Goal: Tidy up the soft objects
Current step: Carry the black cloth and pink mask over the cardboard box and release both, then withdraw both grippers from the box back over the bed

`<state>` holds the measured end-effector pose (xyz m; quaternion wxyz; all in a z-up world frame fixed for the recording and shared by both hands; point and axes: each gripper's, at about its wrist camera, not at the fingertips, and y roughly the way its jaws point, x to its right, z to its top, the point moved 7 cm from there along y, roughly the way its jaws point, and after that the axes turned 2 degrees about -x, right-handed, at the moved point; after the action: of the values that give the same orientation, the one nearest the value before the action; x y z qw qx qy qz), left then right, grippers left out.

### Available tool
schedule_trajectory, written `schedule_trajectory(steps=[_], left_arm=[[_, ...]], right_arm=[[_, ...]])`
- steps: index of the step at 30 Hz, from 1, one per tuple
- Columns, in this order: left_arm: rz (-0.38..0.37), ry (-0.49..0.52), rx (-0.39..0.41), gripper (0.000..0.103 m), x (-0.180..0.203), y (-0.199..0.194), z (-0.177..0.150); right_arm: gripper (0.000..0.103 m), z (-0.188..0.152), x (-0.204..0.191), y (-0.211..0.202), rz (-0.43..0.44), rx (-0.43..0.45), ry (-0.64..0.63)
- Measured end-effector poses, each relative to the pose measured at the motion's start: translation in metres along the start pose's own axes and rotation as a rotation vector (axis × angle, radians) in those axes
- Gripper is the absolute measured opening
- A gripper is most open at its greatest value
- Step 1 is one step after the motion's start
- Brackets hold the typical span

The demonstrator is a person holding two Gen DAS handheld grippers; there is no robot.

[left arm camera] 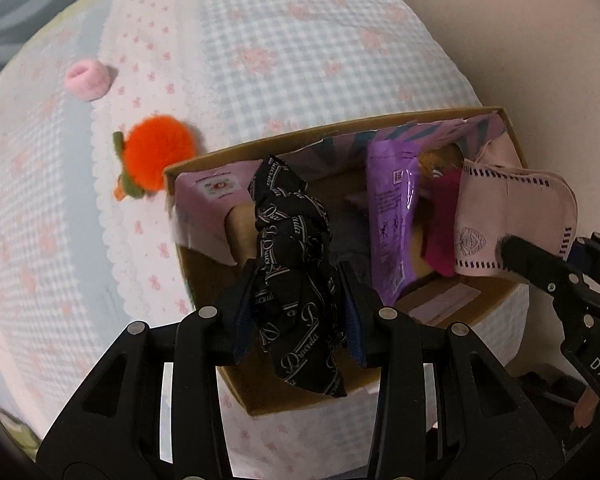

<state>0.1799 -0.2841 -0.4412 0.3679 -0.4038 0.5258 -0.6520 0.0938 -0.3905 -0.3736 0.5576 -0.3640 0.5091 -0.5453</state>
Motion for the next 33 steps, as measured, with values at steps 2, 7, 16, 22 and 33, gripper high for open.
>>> schedule_trajectory(steps=[2, 7, 16, 22, 33], left_arm=[[-0.025, 0.01, -0.026, 0.073, 0.002, 0.006, 0.007], [-0.038, 0.02, -0.003, 0.103, 0.003, 0.004, 0.015], [-0.021, -0.007, -0.013, 0.103, -0.002, 0.0, -0.002], [-0.017, -0.013, 0.025, 0.103, -0.004, -0.016, -0.003], [0.044, -0.018, 0.133, 0.103, -0.003, -0.078, -0.013]], right_arm=[[0.021, 0.005, 0.002, 0.005, -0.001, -0.009, 0.002], [0.101, 0.005, 0.006, 0.016, -0.032, -0.043, -0.019], [0.103, -0.001, 0.014, 0.018, -0.025, -0.042, 0.007], [0.103, -0.001, 0.016, 0.01, -0.017, -0.027, 0.028], [0.103, 0.0, 0.009, -0.044, -0.06, 0.041, 0.041]])
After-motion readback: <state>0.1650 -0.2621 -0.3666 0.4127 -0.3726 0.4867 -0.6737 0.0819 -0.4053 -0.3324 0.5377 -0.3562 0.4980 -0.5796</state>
